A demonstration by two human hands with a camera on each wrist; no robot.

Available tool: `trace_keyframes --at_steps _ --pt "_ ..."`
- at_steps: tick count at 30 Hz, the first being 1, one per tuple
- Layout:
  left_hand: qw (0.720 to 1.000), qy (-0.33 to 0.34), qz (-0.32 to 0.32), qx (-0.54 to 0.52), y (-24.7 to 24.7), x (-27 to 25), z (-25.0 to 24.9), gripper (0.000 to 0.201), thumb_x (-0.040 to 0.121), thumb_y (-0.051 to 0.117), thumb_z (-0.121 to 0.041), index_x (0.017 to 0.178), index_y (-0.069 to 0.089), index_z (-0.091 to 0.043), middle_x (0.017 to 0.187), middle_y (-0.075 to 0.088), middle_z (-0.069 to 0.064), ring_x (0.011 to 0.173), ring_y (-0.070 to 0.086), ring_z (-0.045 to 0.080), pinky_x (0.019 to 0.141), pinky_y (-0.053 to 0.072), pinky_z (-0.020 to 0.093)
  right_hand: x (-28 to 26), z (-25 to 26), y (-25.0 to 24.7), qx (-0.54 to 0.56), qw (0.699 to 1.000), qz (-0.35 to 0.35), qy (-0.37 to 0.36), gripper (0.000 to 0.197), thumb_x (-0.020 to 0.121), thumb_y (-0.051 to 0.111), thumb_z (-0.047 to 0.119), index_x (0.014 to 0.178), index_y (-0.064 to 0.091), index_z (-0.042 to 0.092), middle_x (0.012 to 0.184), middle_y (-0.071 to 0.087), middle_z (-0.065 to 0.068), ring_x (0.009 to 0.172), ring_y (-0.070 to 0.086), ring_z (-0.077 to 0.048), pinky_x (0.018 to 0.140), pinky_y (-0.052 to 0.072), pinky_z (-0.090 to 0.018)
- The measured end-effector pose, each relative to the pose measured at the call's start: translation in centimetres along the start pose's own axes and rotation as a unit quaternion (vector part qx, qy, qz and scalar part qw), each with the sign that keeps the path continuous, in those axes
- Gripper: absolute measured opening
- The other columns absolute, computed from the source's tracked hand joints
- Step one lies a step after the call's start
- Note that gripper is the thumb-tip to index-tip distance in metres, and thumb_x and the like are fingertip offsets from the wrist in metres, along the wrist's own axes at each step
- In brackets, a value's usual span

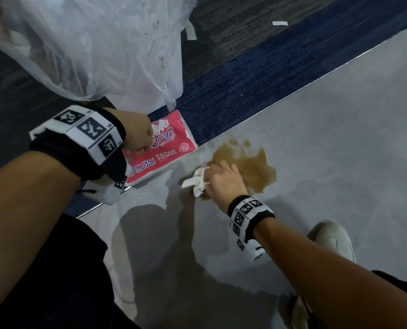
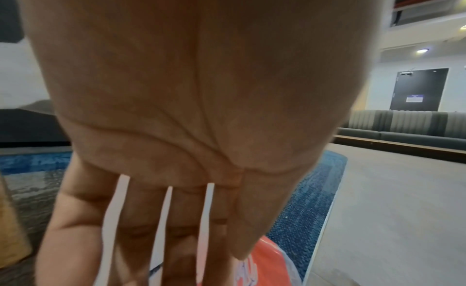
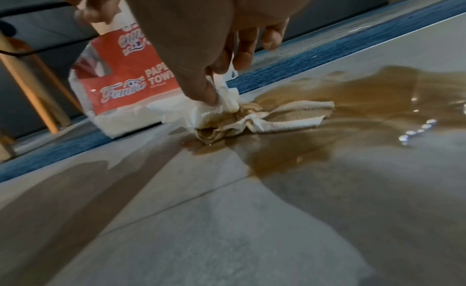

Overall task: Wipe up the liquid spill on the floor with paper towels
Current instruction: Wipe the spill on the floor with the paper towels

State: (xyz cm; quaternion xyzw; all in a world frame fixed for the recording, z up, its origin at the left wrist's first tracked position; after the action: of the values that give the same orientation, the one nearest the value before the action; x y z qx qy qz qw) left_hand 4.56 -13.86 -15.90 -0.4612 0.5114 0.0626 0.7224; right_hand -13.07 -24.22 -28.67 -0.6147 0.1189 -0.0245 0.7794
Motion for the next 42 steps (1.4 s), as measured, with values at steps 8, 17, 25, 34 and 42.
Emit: trace_keyframes --at_steps 8,17,25,34,42 --pt "0.995 -0.007 -0.059 -0.075 -1.0 -0.3 3.9 0.022 0.096 0.048 -0.028 0.096 0.065 -0.013 0.081 0.073 0.003 0.076 0.065 0.020 0.084 0.050 0.033 -1.2 -1.6 1.1 -0.024 0.997 0.066 -0.004 0.016 0.082 0.054 0.014 0.095 0.063 0.019 0.100 0.063 0.002 0.097 0.046 -0.022 0.078 0.029 -0.035" --pt "0.955 -0.034 -0.051 -0.289 -0.2 -0.3 7.4 0.025 0.099 0.044 -0.024 0.109 0.060 -0.007 0.085 0.068 0.009 0.072 0.062 0.024 0.061 0.043 0.027 -1.0 -4.9 -1.2 0.010 0.998 0.004 0.058 0.015 0.082 0.059 0.024 0.094 0.064 0.018 0.097 0.065 0.002 0.098 0.051 -0.022 0.080 0.036 -0.037" --pt "0.951 -0.053 -0.033 -0.304 0.6 0.0 7.9 0.025 0.099 0.044 -0.025 0.111 0.059 -0.009 0.085 0.067 0.010 0.072 0.061 0.023 0.060 0.042 0.027 0.6 1.9 0.6 0.010 0.999 0.028 -0.038 0.012 0.078 0.064 0.020 0.089 0.065 0.015 0.094 0.064 -0.003 0.097 0.050 -0.026 0.077 0.030 -0.037" --pt "0.949 -0.041 -0.023 -0.313 0.2 -0.1 7.2 0.027 0.099 0.043 -0.026 0.113 0.059 -0.008 0.092 0.068 0.012 0.073 0.063 0.023 0.060 0.045 0.027 -1.1 -0.9 1.4 -0.043 0.995 0.065 -0.058 0.014 0.067 0.073 0.017 0.078 0.068 0.022 0.085 0.069 0.004 0.084 0.055 -0.024 0.070 0.036 -0.035" --pt "0.951 -0.039 -0.020 -0.307 0.0 0.0 6.6 0.029 0.099 0.043 -0.028 0.116 0.058 -0.009 0.097 0.068 0.013 0.075 0.063 0.024 0.065 0.046 0.028 -1.4 -5.3 -0.7 -0.066 0.991 0.107 0.033 0.018 0.083 0.053 0.018 0.097 0.062 0.025 0.102 0.067 0.005 0.102 0.046 -0.020 0.084 0.031 -0.036"
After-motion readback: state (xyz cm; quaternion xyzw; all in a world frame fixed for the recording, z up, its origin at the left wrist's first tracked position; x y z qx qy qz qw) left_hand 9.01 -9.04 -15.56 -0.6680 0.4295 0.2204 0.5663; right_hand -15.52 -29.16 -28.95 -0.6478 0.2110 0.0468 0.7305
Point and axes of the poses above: each hand's wrist, its own x-axis towards the middle knuckle, its own y-axis out of the palm, z = x × y, the point moved 3 cm from there along x, towards the middle knuckle
